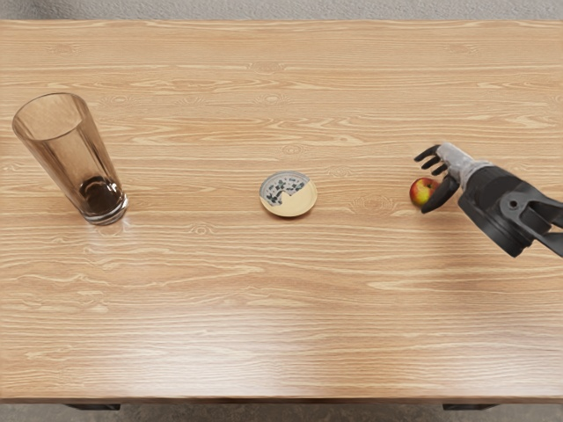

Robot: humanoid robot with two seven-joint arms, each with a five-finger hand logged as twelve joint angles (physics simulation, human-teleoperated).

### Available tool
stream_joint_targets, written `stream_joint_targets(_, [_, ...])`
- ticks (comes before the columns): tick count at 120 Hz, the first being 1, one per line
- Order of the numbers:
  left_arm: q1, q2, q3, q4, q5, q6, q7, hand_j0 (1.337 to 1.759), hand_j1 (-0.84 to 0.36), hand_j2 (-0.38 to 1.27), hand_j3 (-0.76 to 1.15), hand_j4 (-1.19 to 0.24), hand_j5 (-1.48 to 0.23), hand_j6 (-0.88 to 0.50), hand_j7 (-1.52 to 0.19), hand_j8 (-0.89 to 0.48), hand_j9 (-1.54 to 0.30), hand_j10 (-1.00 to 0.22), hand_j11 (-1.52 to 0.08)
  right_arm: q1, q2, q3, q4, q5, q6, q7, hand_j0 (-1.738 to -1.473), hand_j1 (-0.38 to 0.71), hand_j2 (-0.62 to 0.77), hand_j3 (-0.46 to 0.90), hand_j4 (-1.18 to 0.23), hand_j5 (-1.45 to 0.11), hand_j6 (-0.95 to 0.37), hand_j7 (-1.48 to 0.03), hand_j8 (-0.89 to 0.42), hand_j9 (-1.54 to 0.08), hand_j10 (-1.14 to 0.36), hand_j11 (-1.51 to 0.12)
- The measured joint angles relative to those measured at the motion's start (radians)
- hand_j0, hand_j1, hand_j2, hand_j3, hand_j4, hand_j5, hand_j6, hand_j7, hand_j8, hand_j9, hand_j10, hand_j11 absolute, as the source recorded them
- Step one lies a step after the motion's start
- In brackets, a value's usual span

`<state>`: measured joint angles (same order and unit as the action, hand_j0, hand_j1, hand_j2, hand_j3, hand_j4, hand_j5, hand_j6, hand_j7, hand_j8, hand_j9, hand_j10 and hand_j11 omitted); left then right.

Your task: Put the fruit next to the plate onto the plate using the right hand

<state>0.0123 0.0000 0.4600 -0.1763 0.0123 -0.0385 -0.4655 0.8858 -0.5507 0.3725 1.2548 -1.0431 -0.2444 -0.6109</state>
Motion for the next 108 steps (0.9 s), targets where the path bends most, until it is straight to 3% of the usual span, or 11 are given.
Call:
stream_joint_targets(19, [0.000,0.000,0.000,0.000,0.000,0.000,0.000,1.658,0.06,0.05,0.00,-0.24,-0.32,-0.24,-0.32,-0.24,-0.32,-0.24,-0.32,-0.005,0.003,0.000,0.000,0.006,-0.006,0.000,-1.658,0.20,-0.08,0.00,-0.46,-0.60,-0.46,-0.60,-0.46,-0.60,-0.46,-0.60])
stream_joint_targets(51, [0.000,0.000,0.000,0.000,0.000,0.000,0.000,1.658,0.06,0.05,0.00,-0.24,-0.32,-0.24,-0.32,-0.24,-0.32,-0.24,-0.32,-0.010,0.016,-0.004,0.003,-0.002,-0.006,-0.003,-1.647,0.30,-0.02,0.00,-0.58,-0.69,-0.39,-0.71,-0.35,-0.73,-0.56,-0.72])
stream_joint_targets(78, [0.000,0.000,0.000,0.000,0.000,0.000,0.000,1.658,0.06,0.05,0.00,-0.24,-0.32,-0.24,-0.32,-0.24,-0.32,-0.24,-0.32,0.003,0.023,0.003,0.006,0.019,-0.001,-0.001,-1.651,0.28,0.10,0.00,-0.60,-0.78,-0.44,-0.78,-0.36,-0.80,-0.57,-0.79])
stream_joint_targets(108, [0.000,0.000,0.000,0.000,0.000,0.000,0.000,1.658,0.06,0.05,0.00,-0.24,-0.32,-0.24,-0.32,-0.24,-0.32,-0.24,-0.32,0.024,0.011,0.028,0.061,0.101,0.003,0.000,-1.655,0.25,0.17,0.00,-0.59,-0.79,-0.52,-0.78,-0.43,-0.80,-0.64,-0.79])
